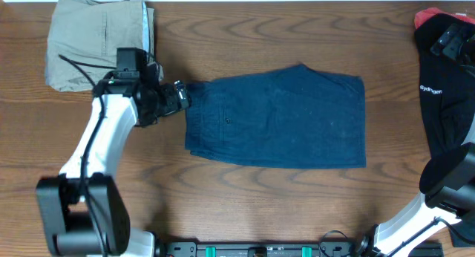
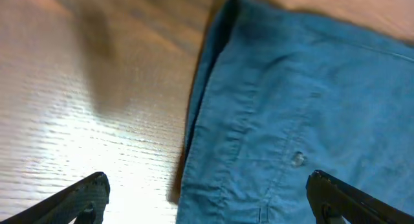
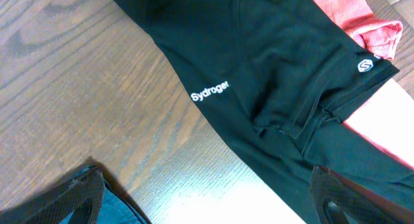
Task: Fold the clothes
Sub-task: 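Grasp the left edge and fold it rightward over the shorts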
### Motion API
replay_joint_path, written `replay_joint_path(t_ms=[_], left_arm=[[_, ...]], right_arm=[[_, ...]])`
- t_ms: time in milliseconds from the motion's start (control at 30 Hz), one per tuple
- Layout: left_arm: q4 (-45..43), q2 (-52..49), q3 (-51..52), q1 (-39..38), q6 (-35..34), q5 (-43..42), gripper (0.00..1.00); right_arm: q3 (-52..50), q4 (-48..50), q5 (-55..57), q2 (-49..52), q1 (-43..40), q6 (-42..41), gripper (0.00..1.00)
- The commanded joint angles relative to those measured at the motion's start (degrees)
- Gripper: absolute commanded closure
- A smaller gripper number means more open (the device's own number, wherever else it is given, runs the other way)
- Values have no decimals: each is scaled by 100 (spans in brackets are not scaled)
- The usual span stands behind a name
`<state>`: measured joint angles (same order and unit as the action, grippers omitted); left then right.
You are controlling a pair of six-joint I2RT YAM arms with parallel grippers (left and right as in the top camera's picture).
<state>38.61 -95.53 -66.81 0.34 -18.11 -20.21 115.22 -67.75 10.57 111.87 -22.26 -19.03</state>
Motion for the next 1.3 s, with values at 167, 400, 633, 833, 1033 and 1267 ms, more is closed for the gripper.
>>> replay_joint_path(t_ms=[167, 400, 633, 833, 1033, 1267], left_arm=[[-391, -970, -59, -63, -175, -568, 2], [-780, -1574, -59, -258, -33, -1005, 2], [-765, -1998, -59, -452, 28, -1008, 7], [-695, -2055, -55, -529, 31, -1001, 56], [-308, -2028, -79, -448, 28, -420, 94], [916, -1600, -533, -280, -48, 1060, 94]], right_arm=[[-28, 0, 81, 0, -98, 44, 1], [-28, 0, 81, 0, -98, 44, 1], [-28, 0, 81, 0, -98, 44, 1], [-28, 0, 81, 0, -98, 44, 1], [-28, 0, 81, 0, -98, 44, 1], [-28, 0, 81, 0, -98, 44, 1]])
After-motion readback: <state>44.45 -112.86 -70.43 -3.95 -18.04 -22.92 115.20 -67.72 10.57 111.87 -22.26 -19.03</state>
